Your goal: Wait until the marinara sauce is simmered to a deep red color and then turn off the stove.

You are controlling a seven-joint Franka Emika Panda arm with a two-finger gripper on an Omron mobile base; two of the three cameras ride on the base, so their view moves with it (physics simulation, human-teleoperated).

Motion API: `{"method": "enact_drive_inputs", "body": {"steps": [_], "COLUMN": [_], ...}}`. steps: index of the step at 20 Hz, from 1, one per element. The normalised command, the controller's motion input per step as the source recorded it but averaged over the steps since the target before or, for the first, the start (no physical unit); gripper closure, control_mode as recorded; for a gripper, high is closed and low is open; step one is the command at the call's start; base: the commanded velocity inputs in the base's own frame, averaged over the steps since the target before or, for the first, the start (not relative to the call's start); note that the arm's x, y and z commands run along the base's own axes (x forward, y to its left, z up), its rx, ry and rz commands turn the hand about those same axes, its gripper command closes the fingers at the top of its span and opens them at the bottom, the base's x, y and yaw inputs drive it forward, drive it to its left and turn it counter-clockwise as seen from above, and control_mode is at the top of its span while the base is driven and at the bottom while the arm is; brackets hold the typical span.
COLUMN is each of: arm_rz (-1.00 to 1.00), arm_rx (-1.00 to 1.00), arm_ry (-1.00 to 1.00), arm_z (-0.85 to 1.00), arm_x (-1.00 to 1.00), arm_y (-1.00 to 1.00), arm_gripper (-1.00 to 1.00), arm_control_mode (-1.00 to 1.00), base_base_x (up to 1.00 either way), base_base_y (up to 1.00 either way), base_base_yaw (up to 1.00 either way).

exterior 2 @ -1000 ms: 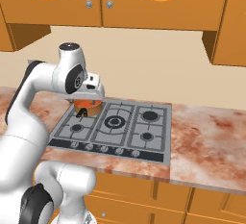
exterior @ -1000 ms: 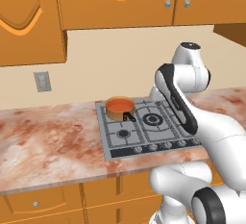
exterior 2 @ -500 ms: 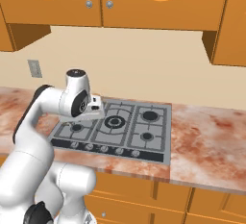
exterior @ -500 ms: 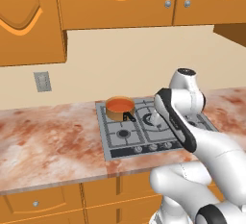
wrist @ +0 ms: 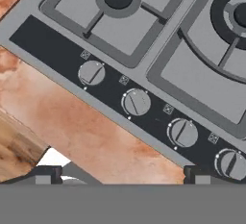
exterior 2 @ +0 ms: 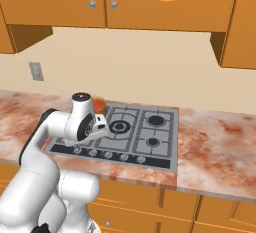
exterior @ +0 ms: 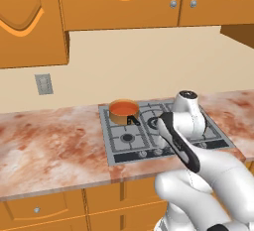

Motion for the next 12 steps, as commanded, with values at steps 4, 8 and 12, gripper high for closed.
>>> {"method": "enact_drive_inputs", "body": {"steps": [4, 8, 12], "arm_rz": [0.16, 0.07, 0.03], "arm_rx": [-0.18, -0.15, -0.01], "arm_ry": [0.00, 0.00, 0.00], "arm_z": [-0.42, -0.30, -0.21], "arm_x": [0.03, 0.11, 0.23], "arm_y": [0.06, 0.12, 0.10], "arm_gripper": [-1.00, -1.00, -1.00], "arm_control_mode": [-1.00, -1.00, -1.00], "base_base_x": [0.00, 0.00, 0.00], "base_base_y": [0.00, 0.00, 0.00], "base_base_yaw": [0.00, 0.00, 0.00]}}
